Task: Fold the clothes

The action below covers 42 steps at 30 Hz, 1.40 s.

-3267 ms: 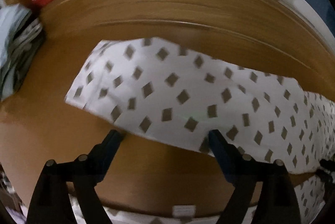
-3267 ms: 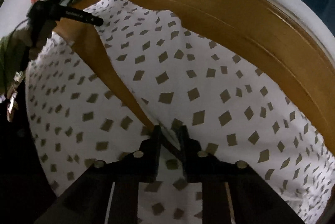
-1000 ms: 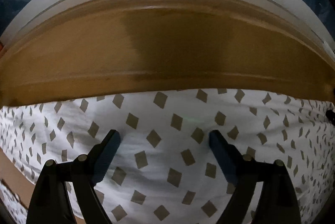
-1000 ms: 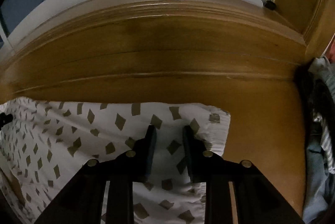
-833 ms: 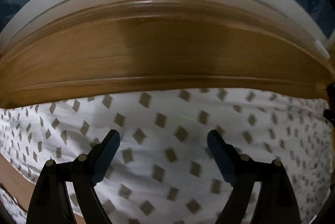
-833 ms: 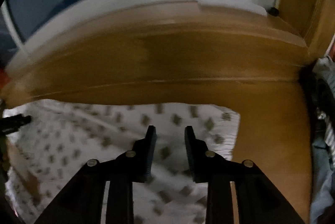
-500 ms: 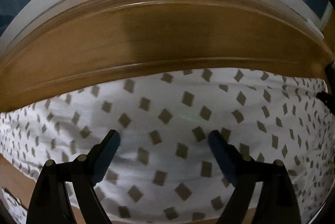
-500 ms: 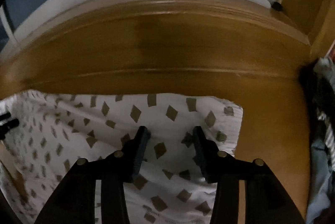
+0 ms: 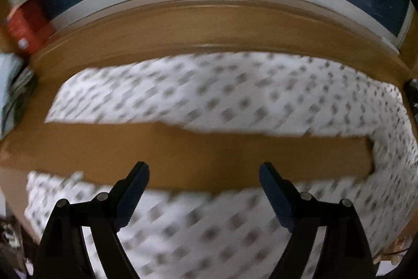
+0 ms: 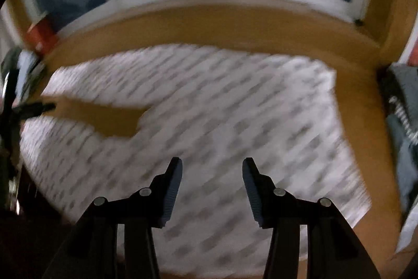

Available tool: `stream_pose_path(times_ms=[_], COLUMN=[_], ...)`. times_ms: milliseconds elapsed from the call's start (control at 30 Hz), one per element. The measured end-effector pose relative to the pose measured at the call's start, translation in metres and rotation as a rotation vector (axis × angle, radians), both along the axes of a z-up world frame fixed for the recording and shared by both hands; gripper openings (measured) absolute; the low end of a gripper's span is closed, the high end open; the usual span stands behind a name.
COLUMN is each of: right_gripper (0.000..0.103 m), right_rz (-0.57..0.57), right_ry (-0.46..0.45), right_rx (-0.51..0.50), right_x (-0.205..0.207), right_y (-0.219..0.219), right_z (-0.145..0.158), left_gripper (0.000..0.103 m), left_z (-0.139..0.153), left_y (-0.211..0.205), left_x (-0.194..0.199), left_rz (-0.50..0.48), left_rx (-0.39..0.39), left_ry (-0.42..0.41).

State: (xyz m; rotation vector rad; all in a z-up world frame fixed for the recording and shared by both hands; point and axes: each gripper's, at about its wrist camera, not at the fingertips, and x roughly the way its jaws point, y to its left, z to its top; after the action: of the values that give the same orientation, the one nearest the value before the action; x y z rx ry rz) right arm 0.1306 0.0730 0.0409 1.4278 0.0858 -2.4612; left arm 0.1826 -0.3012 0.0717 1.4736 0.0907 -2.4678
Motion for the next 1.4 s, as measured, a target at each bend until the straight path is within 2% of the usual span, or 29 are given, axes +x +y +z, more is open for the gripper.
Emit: stream_pose_path(times_ms=[67,133,267,367,400,567,633,733,800,900,1033,1200,1300,1400], right_gripper=[0.048,0.048,0.048,0.057,0.059,0.062,0.061,0.061,0.061,0.067,0.067,0.068,0.068,0.068], right_rz=[0.036,0.080,0.115,0.081,0.068,0.005,-0.040,-0.110,-0.185,-0.302,-0.455,-0.627,-0.668,-0.678], right_ry=[-0.019,-0.053,-0.078,-0.051,-0.051,-0.019,-0.013,-0.002,0.012,0.025,0.027,0.027,0.052,0.011], right_rx=[-0.015,-0.054,-0.038,-0.004,-0.004,-0.012,-0.044,-0.091,-0.126,-0.163,-0.204,-0.257,-0.311,-0.344], right_x=[0.020,0.027,0.039,0.045,0.046,0.051,0.055,0.061,0.067,0.077,0.090,0.103,0.105,0.096], right_y=[-0.030,-0.058,-0.111,-0.135,-0.140,-0.162,-0.158,-0.152,-0.125,-0.083,-0.013,0.074,0.113,0.146], right_z=[-0.011,-0.022,-0.048,-0.055,-0.057,-0.061,-0.059,-0.057,-0.049,-0.040,-0.036,-0.031,-0.030,-0.038], left_gripper=[0.085,0.085,0.085,0.085,0.089,0.090,0.090,0.089,0.087,0.087,0.087,0.087,0.087,0.087], left_z=[-0.003,-0.015,-0.055,-0.093,-0.103,-0.113,-0.113,-0.112,-0.107,-0.101,-0.087,-0.074,-0.069,-0.073], left_y=[-0.023,-0.065,-0.121,-0.163,-0.175,-0.217,-0.230,-0.231,-0.217,-0.187,-0.122,-0.015,0.062,0.128], left_x=[0.022,0.024,0.036,0.030,0.029,0.039,0.043,0.043,0.043,0.040,0.036,0.024,0.012,0.004], left_rz=[0.047,0.090,0.195,0.266,0.282,0.316,0.322,0.283,0.241,0.168,0.040,-0.148,-0.275,-0.367], left_rx=[-0.041,-0.039,-0.037,-0.049,-0.052,0.029,0.057,0.045,0.024,0.033,0.061,0.099,0.127,0.133], left_ry=[-0.009,-0.020,-0.044,-0.078,-0.087,-0.039,-0.024,-0.010,0.002,0.028,0.064,0.100,0.112,0.098])
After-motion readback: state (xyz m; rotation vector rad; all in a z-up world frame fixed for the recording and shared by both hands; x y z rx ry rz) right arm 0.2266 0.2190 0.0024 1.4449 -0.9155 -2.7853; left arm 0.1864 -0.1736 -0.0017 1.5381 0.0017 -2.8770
